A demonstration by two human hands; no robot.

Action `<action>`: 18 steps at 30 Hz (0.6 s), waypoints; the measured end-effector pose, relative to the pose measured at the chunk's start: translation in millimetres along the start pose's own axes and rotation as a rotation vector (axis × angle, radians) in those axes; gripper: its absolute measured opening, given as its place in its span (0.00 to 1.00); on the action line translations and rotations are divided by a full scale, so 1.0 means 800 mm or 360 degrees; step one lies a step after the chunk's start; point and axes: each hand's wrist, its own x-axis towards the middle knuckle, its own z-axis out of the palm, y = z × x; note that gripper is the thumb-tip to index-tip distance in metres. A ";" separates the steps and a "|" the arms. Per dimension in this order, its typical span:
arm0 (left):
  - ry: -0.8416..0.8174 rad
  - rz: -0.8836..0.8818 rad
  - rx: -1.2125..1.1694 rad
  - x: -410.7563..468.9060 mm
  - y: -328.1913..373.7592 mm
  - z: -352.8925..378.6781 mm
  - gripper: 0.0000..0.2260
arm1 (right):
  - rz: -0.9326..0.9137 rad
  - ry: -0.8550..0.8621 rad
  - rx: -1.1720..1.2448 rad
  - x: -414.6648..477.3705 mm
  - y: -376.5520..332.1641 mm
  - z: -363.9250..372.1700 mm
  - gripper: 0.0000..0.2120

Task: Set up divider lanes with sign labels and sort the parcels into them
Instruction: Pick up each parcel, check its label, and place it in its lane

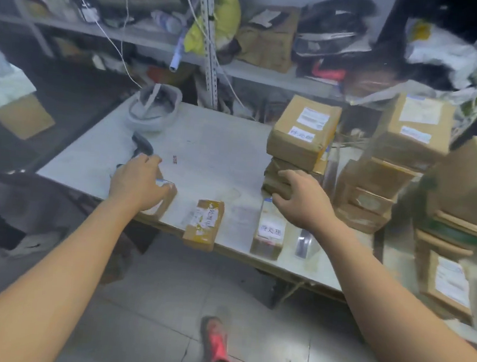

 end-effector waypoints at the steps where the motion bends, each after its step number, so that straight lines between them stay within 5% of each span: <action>1: -0.0022 -0.0022 0.0008 0.014 -0.014 0.006 0.27 | 0.0001 0.0001 0.0039 0.016 -0.010 0.015 0.27; 18: -0.0539 -0.0278 -0.0196 0.118 -0.134 0.157 0.31 | 0.0530 -0.0489 0.0259 0.111 -0.136 0.229 0.33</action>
